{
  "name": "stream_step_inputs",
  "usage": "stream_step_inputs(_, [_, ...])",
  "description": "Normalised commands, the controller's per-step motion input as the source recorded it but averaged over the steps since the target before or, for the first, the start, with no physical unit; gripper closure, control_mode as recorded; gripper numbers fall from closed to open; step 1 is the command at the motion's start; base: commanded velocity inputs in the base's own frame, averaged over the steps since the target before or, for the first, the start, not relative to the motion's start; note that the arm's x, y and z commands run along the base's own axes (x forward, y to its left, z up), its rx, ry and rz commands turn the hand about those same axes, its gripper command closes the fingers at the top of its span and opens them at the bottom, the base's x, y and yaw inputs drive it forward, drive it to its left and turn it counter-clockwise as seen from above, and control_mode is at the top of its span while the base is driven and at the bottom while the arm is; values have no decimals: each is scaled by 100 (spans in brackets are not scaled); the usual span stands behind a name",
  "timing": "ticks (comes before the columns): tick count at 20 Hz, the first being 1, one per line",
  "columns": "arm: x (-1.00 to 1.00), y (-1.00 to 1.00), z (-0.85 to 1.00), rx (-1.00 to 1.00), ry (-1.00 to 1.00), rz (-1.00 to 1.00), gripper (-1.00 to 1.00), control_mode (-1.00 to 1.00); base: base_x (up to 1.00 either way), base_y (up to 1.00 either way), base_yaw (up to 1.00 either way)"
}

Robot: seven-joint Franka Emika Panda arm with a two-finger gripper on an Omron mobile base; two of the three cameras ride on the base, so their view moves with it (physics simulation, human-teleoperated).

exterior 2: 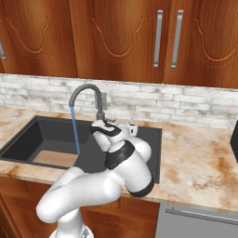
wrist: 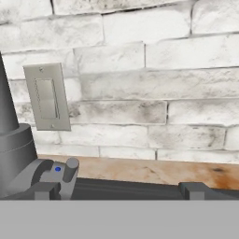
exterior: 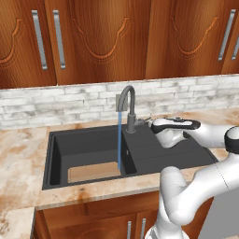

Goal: Turn on the sink faucet with hot water and rinse the cutting board for ten seconds, then turn off the faucet. Push the cutting board to reach the water if necessary.

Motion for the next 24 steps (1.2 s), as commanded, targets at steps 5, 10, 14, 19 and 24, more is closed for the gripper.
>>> stream_step_inputs(5, [0,0,0,0,0,0,-100,-100,0,0,0])
stream_step_inputs(10, [0,0,0,0,0,0,-100,-100,0,0,0])
stream_step_inputs(14, [0,0,0,0,0,0,-100,-100,0,0,0])
stream_step_inputs(19, [0,0,0,0,0,0,-100,-100,0,0,0])
stream_step_inputs(24, [0,0,0,0,0,0,-100,-100,0,0,0])
